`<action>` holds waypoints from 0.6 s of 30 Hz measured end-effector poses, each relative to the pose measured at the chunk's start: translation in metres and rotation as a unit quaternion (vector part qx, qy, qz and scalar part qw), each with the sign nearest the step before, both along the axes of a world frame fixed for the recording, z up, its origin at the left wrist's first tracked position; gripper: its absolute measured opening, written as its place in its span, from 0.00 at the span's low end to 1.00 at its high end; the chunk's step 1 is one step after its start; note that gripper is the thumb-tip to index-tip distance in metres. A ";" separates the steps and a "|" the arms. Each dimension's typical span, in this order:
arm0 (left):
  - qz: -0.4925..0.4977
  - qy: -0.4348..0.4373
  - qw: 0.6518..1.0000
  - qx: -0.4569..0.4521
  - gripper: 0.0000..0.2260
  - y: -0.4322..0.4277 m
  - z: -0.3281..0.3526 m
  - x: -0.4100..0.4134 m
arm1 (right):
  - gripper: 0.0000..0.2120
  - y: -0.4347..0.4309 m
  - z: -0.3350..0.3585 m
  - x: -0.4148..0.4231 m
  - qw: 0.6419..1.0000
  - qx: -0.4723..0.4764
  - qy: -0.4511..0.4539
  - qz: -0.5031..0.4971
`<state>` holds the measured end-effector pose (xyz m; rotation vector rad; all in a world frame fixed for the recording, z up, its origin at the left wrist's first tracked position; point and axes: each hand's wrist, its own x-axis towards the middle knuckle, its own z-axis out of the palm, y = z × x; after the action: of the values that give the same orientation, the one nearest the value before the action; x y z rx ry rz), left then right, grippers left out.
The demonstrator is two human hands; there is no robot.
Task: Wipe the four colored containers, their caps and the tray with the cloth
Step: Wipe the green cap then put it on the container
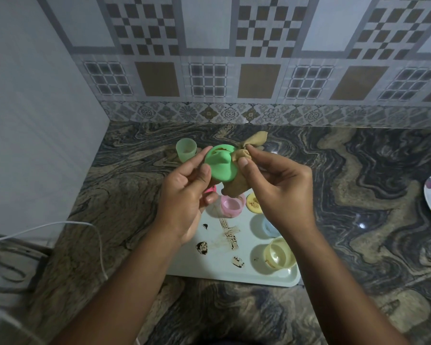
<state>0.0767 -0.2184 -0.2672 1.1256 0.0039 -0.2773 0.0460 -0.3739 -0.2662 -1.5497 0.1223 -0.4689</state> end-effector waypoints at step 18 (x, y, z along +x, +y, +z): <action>-0.039 -0.090 0.994 0.052 0.27 0.007 0.000 -0.003 | 0.11 -0.003 0.003 -0.003 1.000 -0.008 0.021 0.012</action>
<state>0.0741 -0.2117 -0.2675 1.2521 -0.1881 -0.2468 0.0430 -0.3772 -0.2631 -1.5752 0.1328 -0.4205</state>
